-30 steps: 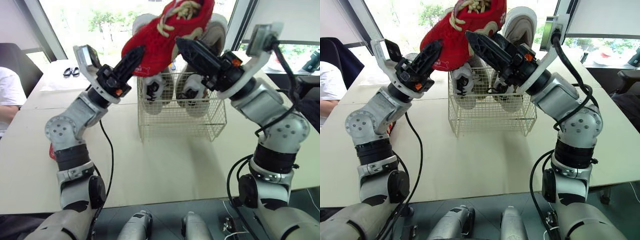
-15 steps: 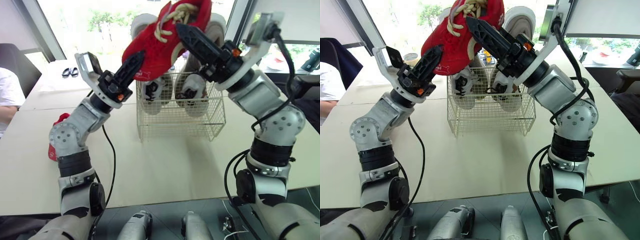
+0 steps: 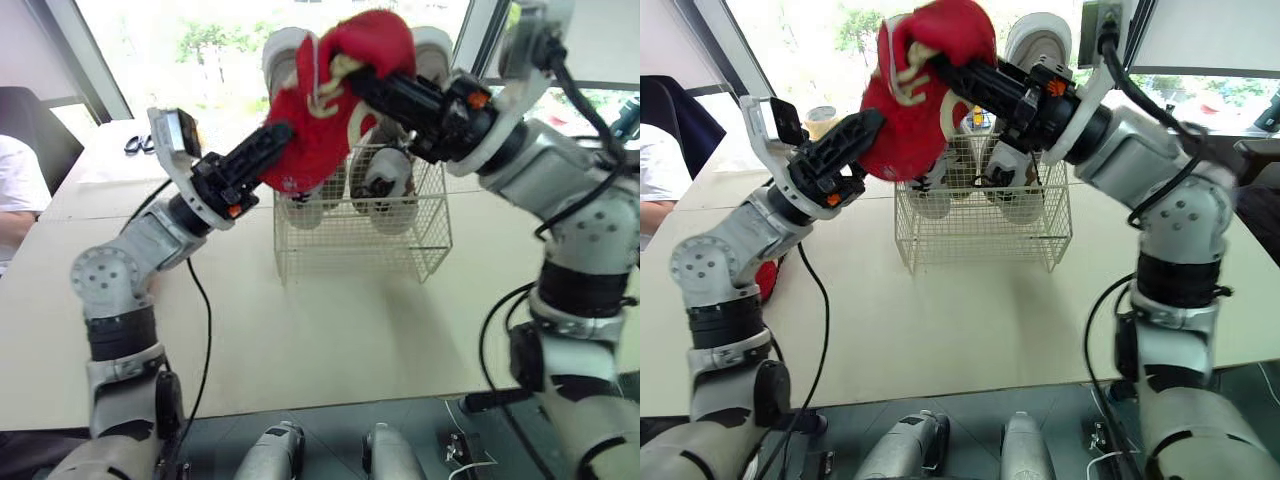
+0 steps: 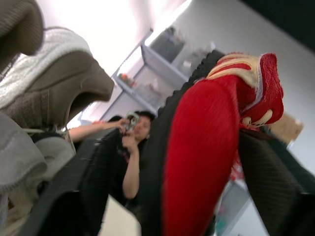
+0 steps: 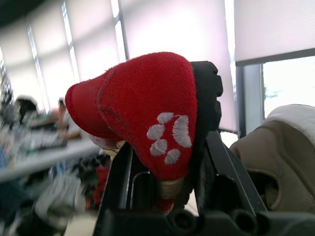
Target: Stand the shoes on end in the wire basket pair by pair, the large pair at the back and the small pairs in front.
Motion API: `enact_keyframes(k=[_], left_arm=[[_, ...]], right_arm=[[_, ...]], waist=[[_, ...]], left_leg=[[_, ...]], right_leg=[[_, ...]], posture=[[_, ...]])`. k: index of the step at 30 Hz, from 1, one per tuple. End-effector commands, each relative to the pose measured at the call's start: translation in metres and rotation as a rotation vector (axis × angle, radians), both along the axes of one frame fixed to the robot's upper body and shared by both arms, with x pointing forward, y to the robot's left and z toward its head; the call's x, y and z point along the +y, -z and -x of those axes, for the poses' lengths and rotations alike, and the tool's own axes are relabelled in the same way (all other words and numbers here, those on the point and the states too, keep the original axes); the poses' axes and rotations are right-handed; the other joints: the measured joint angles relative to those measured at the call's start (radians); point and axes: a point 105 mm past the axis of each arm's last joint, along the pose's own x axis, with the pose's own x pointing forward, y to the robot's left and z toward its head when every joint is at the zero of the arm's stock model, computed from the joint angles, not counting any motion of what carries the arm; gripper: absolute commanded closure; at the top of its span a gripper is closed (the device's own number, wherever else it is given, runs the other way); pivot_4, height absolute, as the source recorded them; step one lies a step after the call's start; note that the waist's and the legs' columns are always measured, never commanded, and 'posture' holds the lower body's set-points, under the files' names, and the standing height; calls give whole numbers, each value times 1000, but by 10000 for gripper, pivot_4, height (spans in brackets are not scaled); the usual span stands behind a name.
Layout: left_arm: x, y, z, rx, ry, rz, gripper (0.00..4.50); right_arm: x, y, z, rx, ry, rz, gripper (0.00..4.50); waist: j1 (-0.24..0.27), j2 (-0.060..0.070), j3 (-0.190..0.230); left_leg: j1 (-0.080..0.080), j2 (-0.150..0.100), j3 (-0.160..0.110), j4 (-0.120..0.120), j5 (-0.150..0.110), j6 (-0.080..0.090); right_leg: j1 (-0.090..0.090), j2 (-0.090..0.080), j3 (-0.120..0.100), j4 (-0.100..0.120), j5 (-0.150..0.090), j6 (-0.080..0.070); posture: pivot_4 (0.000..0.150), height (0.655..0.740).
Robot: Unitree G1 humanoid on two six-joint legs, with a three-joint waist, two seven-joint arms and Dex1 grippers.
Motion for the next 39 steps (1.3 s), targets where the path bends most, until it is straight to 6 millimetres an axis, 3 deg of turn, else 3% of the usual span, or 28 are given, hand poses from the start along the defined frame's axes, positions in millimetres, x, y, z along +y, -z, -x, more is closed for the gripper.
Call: enact_keyframes(k=[1, 6, 11, 18, 22, 27, 33, 39], left_arm=[[12, 7, 16, -69, 27, -172, 559], [39, 12, 17, -71, -9, -293, 559], [42, 15, 14, -73, -34, -301, 559], [35, 17, 13, -77, -62, -252, 559], [36, 15, 14, -78, -83, -233, 559], [35, 11, 12, -85, -107, -215, 559], [31, 10, 13, -81, -97, -231, 559], [30, 7, 11, -87, -101, -241, 0]], right_arm=[[-26, -2, -2, -114, 35, 228, 39634], [-61, 18, -16, -202, 85, 587, 39634], [-73, 34, -28, -291, 68, 714, 39634], [-75, 70, -40, -248, 30, 676, 39634], [-75, 87, -46, -185, 37, 568, 39634], [-71, 93, -53, -156, 68, 464, 39634], [-78, 104, -53, -125, 102, 463, 39634], [-91, 114, -47, -127, 172, 507, 12214]], waist=[[-2, 0, 0], [-3, 1, 1], [-3, 1, 1], [3, 0, 2], [2, 0, 2], [1, 0, 2], [5, 0, 2], [4, 0, 2]], left_leg=[[0, 0, 0, 0, 0, 1], [0, 1, 2, -1, -2, 2], [0, 1, 2, -2, -1, 1], [0, 1, 1, -1, -1, 0], [0, 1, 1, -1, -1, 0], [0, 1, 1, -2, 0, 0], [0, 1, 1, -1, 0, 0], [0, 1, 0, -1, 0, 0]], right_leg=[[0, 0, 0, 0, 0, 0], [-1, 0, 0, -1, 0, 0], [-1, 0, 0, -1, 0, 0], [-1, -1, 0, -1, 0, 0], [-1, -1, 1, -1, 0, 0], [-1, -1, 1, -1, 0, 0], [0, -1, 0, -1, 0, 0], [0, -1, 0, -1, 0, 0]], posture=[[1500, 7400], [1500, 7400], [1500, 7400], [1500, 7400], [1500, 7400], [1500, 7400], [1500, 7400], [1500, 7400]])
